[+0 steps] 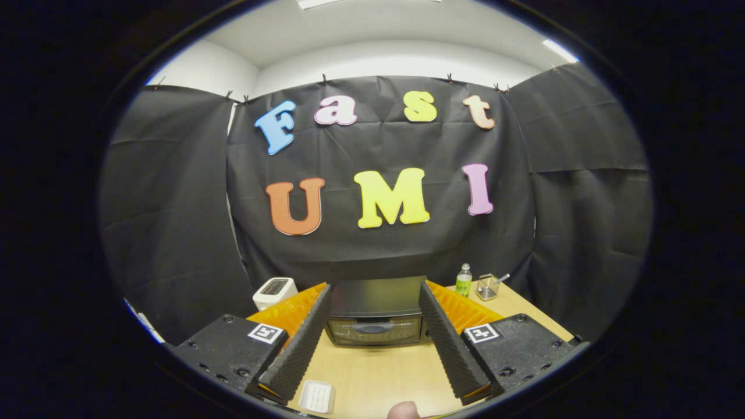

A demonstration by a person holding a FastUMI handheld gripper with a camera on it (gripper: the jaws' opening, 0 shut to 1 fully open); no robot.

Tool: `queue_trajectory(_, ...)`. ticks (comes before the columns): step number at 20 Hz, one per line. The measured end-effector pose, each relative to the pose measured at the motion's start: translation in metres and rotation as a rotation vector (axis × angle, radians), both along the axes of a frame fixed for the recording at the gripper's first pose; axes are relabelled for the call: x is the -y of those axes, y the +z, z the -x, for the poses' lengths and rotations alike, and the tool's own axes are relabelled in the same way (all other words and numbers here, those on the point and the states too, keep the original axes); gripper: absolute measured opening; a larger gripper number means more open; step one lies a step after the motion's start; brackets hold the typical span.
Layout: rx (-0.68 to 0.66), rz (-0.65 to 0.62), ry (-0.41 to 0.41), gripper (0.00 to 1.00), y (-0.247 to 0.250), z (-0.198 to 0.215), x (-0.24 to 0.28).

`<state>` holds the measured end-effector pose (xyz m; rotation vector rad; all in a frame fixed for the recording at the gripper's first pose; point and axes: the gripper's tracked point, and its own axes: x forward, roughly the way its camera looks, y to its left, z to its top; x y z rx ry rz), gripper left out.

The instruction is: Open the toaster oven, put the food inside, and close the toaster oven door.

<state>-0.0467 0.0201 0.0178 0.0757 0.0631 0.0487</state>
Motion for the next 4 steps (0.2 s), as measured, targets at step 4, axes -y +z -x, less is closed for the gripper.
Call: queue_trajectory(4,0.009,0.013,0.002,0.98,0.0035,0.0025,-0.0015)
